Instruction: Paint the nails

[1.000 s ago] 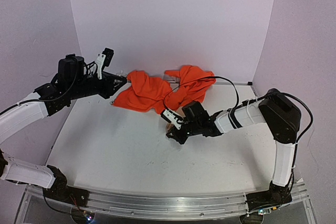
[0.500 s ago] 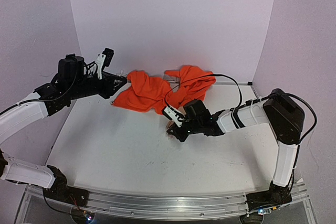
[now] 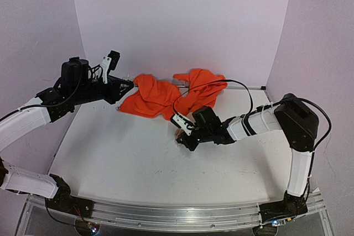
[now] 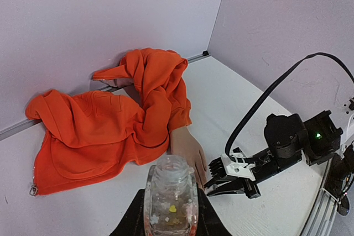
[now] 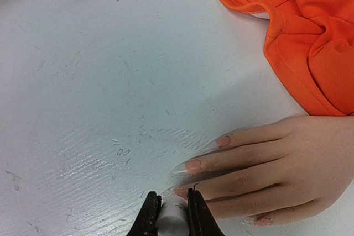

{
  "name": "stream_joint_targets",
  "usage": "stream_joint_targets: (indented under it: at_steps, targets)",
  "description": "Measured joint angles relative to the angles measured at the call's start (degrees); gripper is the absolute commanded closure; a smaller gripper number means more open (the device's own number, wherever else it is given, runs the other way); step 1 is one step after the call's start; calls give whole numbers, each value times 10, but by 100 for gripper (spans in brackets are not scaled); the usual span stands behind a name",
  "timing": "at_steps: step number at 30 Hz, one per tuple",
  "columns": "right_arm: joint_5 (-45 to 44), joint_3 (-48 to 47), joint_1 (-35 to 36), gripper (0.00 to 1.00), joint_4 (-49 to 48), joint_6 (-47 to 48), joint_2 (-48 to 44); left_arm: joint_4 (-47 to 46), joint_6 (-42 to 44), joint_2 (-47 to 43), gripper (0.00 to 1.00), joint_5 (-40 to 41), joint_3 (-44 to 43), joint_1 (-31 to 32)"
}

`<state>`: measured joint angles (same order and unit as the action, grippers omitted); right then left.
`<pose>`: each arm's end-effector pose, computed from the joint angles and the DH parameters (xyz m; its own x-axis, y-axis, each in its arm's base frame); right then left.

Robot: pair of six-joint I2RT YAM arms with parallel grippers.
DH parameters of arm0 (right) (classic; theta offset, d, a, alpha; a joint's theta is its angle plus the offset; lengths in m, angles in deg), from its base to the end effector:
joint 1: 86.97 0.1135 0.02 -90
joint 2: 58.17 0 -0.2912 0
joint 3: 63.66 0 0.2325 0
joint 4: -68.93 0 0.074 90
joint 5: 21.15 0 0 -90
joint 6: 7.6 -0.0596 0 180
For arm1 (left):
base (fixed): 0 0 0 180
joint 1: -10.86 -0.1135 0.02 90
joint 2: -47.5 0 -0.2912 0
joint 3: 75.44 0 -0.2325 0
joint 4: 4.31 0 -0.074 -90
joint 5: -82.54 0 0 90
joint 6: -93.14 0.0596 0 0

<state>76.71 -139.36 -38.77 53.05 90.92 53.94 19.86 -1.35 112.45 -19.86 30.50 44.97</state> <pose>0.2881 0.3344 0.1986 -0.1091 -0.3422 -0.9333 -0.8494 0.5198 -0.0913 0.2031 -0.1530 0.3798 -0.2708 0.0911 -0.9583 0.7003 0.7016 -0.1312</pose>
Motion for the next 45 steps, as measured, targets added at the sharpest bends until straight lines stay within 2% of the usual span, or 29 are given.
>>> stream_joint_targets:
  at_steps: [22,31,45]
  targets:
    - [26,-4,3,100,8,0,7,0,0,0,100,0,0,0]
    - [-26,-3,4,100,4,-2,-8,0,0,0,100,-1,0,0]
    - [-27,-3,4,100,4,-2,-8,0,0,0,100,-1,0,0]
